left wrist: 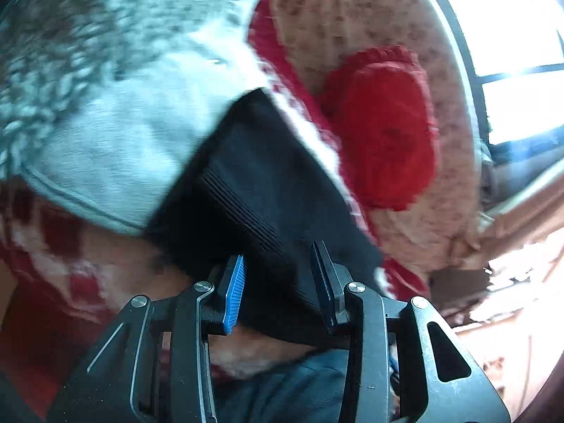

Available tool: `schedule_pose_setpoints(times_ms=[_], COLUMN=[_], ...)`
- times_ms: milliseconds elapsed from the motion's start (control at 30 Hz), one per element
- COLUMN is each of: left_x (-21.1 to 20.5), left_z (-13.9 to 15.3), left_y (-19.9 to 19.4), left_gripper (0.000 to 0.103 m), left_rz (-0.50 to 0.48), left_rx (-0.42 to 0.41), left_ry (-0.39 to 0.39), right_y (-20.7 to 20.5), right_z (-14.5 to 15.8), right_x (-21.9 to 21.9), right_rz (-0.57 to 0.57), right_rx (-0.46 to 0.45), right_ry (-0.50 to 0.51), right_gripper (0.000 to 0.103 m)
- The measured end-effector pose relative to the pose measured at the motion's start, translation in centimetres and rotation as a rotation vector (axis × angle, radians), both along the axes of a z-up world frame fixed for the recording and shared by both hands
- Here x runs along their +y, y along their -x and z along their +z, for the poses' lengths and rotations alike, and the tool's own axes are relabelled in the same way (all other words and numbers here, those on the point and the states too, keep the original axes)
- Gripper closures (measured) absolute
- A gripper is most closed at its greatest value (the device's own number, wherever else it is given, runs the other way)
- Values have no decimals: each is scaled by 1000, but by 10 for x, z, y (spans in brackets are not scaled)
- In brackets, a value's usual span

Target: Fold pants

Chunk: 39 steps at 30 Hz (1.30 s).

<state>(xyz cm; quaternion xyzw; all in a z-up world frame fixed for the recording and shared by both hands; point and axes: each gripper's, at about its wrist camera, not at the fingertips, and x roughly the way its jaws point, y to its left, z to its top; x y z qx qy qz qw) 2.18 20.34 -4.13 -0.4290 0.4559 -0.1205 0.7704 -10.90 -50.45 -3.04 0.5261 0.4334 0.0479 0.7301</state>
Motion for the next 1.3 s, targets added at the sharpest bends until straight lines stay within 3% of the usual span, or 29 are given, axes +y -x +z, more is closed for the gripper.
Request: schedule_pose_setpoints(times_ms=[100,300,333,367,533,567,600,767,900,1033,1133,1200,1300], left_x=[4,-2,-4,-7,-11,-10,-9,4,-3,-4,-2,-2,-5], left_z=[-2,5,5,4,7,10,14,24,3,1,3,-6,0], left_y=[3,-1,-6,-6,-2,-1,-1,7,3,8,11,7,10], left_gripper=[69,69,78,88,97,97,97,97,97,97,96,90,86], left_rz=[30,14,6,-11,-24,-24,-27,-43,-71,-68,-72,-79,-97], left_rx=[-9,-62,-64,-62,-54,-66,-78,-104,-49,-59,-67,-33,-64], left_ry=[10,-65,-90,-109,-136,-131,-129,-107,-162,-184,-197,-222,-264], right_y=[8,3,-3,-6,-29,-34,-38,-29,-13,-10,-11,-13,-14], right_z=[-9,-17,-17,-17,-21,-15,-8,18,6,-12,-9,-16,-13], right_x=[-11,-18,-17,-16,-6,-3,-1,-2,3,-7,-5,-5,-3], right_rz=[-52,-53,-46,-44,4,34,46,76,127,98,99,99,104], right_rx=[35,27,20,19,55,25,-1,-79,-16,19,26,58,72], right_ry=[-82,-162,-170,-165,-64,-35,0,117,186,125,146,142,179], right_gripper=[73,73,73,73,73,82,100,100,100,100,100,100,100])
